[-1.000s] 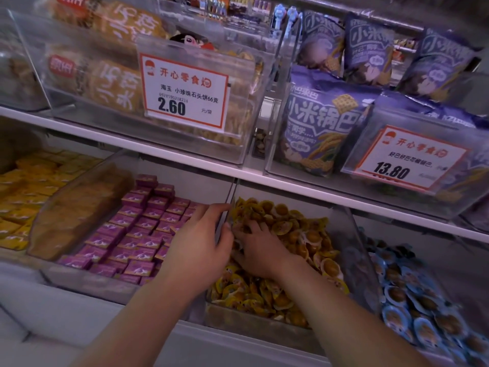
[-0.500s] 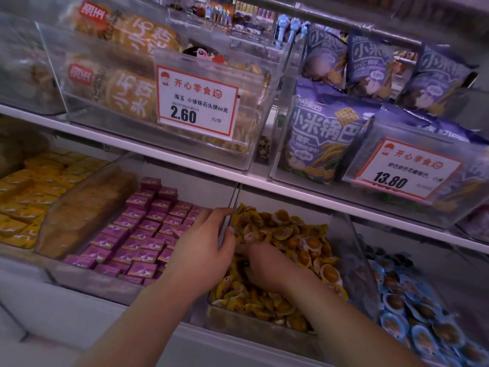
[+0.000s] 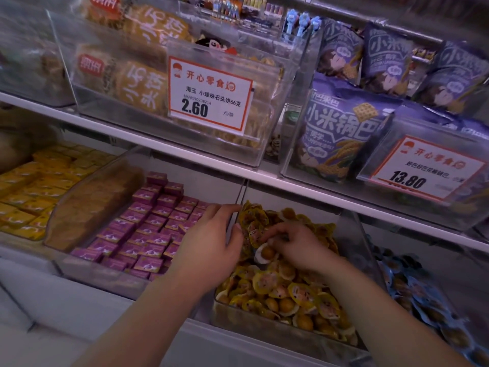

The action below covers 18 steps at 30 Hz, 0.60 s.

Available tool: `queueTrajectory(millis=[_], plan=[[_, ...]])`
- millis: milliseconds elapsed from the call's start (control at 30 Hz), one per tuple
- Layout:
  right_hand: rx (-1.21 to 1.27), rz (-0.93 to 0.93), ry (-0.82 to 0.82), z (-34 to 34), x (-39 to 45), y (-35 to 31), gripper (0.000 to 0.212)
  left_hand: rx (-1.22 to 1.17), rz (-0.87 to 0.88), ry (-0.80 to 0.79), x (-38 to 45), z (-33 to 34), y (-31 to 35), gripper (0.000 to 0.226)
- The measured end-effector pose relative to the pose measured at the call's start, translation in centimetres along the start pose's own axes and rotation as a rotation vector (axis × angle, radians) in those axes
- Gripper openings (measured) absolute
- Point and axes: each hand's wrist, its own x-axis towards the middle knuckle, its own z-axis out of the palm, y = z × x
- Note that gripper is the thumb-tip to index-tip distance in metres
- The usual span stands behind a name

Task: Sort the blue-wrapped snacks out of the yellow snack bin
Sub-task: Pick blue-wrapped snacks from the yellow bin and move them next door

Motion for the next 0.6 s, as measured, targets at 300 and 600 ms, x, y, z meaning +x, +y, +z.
queueTrajectory(millis=[300,600], plan=[[0.128,-0.082,-0.007,-1.8,-3.8,-0.3,0.024,0.251,0.328,-0.010,-0.9,0.7,2.4,0.030],[-0.509,-0.167,-0.035,1.3,0.5,-1.8,0.021,0.024,0.038,0.077,0.1,0.6,0.7,0.030]])
